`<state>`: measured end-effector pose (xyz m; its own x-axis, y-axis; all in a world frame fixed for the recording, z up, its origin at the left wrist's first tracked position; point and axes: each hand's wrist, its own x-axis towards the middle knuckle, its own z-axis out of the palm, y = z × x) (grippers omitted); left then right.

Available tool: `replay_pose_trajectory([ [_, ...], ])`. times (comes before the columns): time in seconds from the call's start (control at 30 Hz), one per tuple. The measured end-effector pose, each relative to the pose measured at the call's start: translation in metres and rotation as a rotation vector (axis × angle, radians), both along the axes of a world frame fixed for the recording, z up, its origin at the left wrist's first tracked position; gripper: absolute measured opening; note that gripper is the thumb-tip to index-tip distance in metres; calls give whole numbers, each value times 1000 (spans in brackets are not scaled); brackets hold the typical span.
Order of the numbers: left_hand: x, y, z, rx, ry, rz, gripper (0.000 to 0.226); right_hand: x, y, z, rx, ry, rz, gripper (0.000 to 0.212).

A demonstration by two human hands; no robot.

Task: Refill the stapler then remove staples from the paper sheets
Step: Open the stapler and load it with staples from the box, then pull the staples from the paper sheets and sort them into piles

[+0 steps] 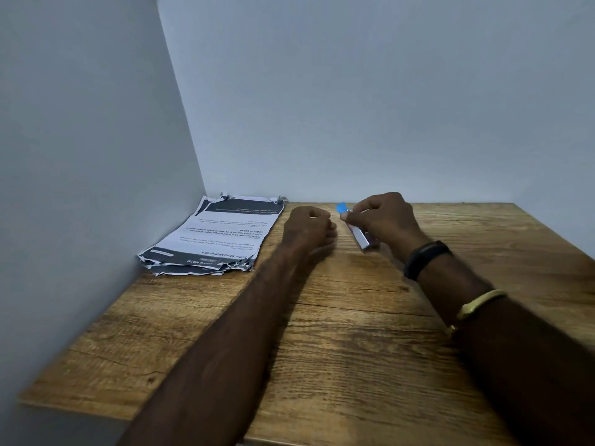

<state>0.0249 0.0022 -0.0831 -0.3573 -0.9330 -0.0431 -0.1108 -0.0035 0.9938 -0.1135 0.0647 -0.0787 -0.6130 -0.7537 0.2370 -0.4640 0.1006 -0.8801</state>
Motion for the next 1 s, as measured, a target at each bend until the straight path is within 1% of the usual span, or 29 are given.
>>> replay_pose_trajectory([
  [0.07, 1, -2, -2, -104, -53, 56, 19, 5, 0, -2, 72, 178, -83, 30],
  [0.13, 1, -2, -4, -228, -147, 49, 29, 10, 0, -3, 142, 307, -114, 34],
  [0.2, 1, 1, -5, -341, -242, 39, 33, 13, 0, -5, 203, 413, -110, 36],
  [0.27, 1, 3, -5, -426, -331, 26, 36, 16, 0, -6, 226, 475, -121, 38],
  [0.4, 2, 4, -6, -482, -462, -53, 41, 22, 3, -6, 246, 549, -136, 34],
  [0.57, -1, 3, -8, -528, -543, -75, 37, 24, 4, -6, 263, 605, -111, 33],
  [0.7, -3, 1, -10, -554, -574, -84, 38, 24, 6, -7, 266, 619, -92, 32],
  [0.83, -3, 1, -11, -577, -563, -75, 39, 23, 8, -6, 273, 620, -74, 33],
  [0.9, -1, 1, -10, -596, -539, -76, 34, 24, 9, -4, 229, 632, -83, 32],
  [1.0, 3, 4, -5, -617, -456, -57, 31, 27, 9, 3, 92, 623, -77, 17],
])
